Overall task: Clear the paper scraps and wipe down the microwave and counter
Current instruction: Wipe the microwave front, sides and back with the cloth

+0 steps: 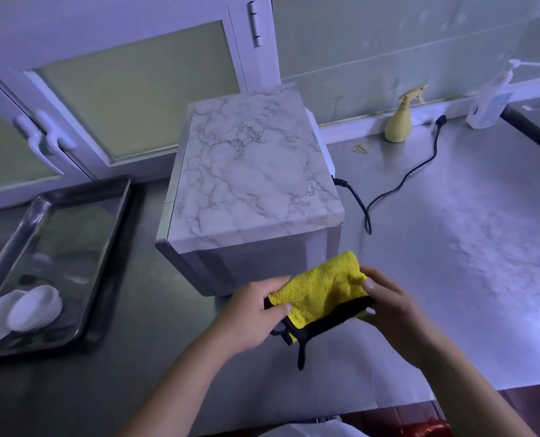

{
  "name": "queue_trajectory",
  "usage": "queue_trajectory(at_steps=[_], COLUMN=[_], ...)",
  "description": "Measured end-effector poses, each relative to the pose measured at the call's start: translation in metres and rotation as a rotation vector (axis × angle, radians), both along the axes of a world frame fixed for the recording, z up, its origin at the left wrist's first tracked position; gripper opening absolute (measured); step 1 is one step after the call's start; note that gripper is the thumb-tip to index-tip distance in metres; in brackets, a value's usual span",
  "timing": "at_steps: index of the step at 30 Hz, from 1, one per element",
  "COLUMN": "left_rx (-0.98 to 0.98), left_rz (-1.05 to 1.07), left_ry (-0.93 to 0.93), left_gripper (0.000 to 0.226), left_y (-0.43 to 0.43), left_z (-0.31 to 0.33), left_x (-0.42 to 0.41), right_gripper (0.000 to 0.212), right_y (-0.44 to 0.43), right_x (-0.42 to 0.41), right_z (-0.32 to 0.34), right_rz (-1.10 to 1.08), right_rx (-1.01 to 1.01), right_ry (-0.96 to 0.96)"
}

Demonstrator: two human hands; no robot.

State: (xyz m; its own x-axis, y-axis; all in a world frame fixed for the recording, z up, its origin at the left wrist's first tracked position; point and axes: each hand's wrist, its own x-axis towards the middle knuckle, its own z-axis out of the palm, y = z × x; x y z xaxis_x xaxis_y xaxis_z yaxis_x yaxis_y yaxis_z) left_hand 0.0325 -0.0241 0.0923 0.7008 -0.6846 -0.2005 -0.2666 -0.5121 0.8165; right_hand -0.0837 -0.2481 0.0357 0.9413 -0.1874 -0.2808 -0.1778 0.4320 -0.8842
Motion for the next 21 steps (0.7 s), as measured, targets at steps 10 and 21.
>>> queue_trajectory(at_steps=[10, 21], left_rx=[-0.125, 0.193], left_rz=[0.012, -0.612], left_ry=[0.175, -0.288], left_gripper=[0.038, 0.056], left_y=[0.029, 0.069], left_z=[-0.012, -0.013], left_x=[0.029, 0.003], right_gripper=[0.062, 0.069], right_y=[0.089, 0.203], right_x=[0.01, 0.015], right_z=[0.009, -0.002], right_rz=[-0.383, -0.566], right_rx=[-0.328, 0.544], right_ry=[0.207, 0.27])
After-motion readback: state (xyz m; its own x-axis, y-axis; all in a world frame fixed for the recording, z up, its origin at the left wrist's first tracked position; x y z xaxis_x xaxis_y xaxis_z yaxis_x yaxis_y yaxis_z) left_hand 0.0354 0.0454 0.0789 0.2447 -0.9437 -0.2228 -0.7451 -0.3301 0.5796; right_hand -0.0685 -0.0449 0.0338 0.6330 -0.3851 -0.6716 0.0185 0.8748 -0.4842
